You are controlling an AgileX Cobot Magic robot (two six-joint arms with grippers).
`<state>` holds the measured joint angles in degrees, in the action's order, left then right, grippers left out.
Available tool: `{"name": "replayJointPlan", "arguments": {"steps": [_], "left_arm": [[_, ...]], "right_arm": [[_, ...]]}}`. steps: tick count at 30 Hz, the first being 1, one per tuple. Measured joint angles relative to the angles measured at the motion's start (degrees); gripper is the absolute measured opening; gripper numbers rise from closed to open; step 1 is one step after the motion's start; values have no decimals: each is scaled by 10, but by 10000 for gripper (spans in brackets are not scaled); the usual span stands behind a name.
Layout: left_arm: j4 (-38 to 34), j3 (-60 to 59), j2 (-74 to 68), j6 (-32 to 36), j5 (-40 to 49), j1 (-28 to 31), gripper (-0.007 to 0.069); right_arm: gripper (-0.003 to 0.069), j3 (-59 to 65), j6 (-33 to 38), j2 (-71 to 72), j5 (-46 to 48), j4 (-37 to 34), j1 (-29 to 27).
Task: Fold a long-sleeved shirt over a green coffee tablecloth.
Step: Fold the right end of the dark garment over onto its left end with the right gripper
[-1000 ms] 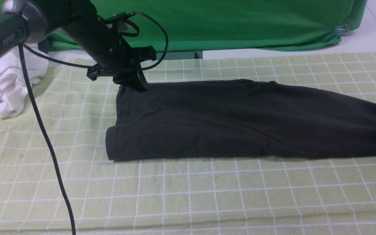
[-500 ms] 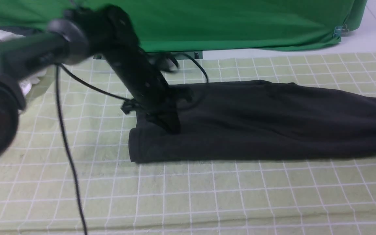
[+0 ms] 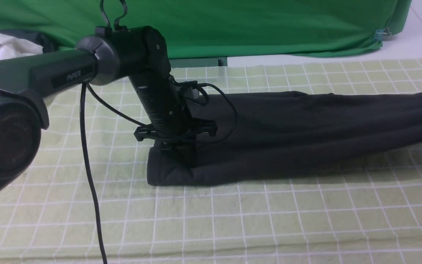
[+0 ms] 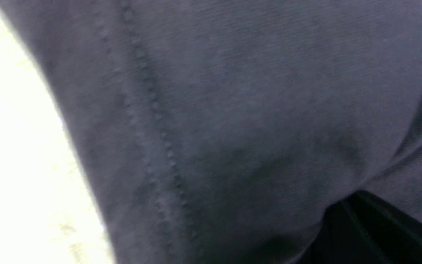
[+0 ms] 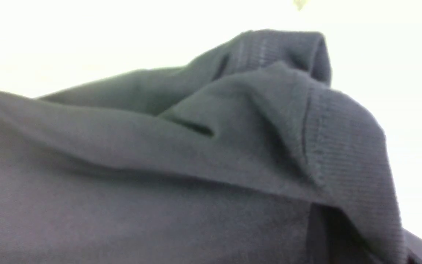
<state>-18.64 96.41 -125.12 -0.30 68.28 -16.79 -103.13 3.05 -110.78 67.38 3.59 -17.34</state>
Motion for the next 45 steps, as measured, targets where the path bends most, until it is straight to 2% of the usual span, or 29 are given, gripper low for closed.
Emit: {"name": "replayJointPlan", "arguments": {"steps": [6, 12, 15, 19, 20, 23, 25, 28, 33, 36, 38, 39, 40, 41, 42, 43, 45], "left_arm": [[20, -4, 52, 3, 10, 23, 62], [-27, -4, 132, 37, 12, 58, 64], [-35, -4, 172, 52, 13, 84, 66], [-35, -4, 216, 61, 14, 143, 66], [-35, -4, 222, 63, 14, 157, 66], [-34, -4, 227, 63, 14, 180, 66], [-34, -5, 227, 63, 14, 184, 66], [-37, -6, 227, 64, 15, 187, 66], [-56, -6, 227, 64, 15, 187, 67], [-58, -6, 227, 65, 15, 187, 67], [-58, -6, 227, 66, 15, 187, 67], [-58, -6, 227, 66, 15, 187, 69], [-58, -6, 227, 66, 15, 187, 69], [-58, -6, 227, 66, 15, 187, 70], [-58, -6, 227, 66, 15, 187, 71], [-58, -6, 227, 66, 15, 187, 72], [-58, -6, 227, 66, 15, 187, 73]], "right_arm": [[24, -15, 3, 39, 25, -44, 2], [24, -15, 13, 62, 26, -103, 34], [24, -15, 15, 74, 25, -143, 83], [24, -19, -12, 82, 14, -184, 194], [24, -19, -24, 82, 2, -187, 234], [24, -19, -52, 75, -34, -191, 305], [24, -19, -68, 70, -61, -193, 340], [24, -19, -93, 38, -144, -197, 435], [50, -19, -109, -24, -226, -198, 520], [113, -19, -116, -63, -283, -197, 556], [228, -19, -116, -98, -334, -197, 581], [251, -19, -116, -105, -339, -197, 584], [325, -19, -117, -116, -347, -197, 592], [385, -19, -117, -118, -345, -198, 595], [409, -19, -117, -118, -340, -198, 595], [512, -19, -114, -111, -306, -197, 593], [535, -19, -106, -104, -279, -196, 589]]}}
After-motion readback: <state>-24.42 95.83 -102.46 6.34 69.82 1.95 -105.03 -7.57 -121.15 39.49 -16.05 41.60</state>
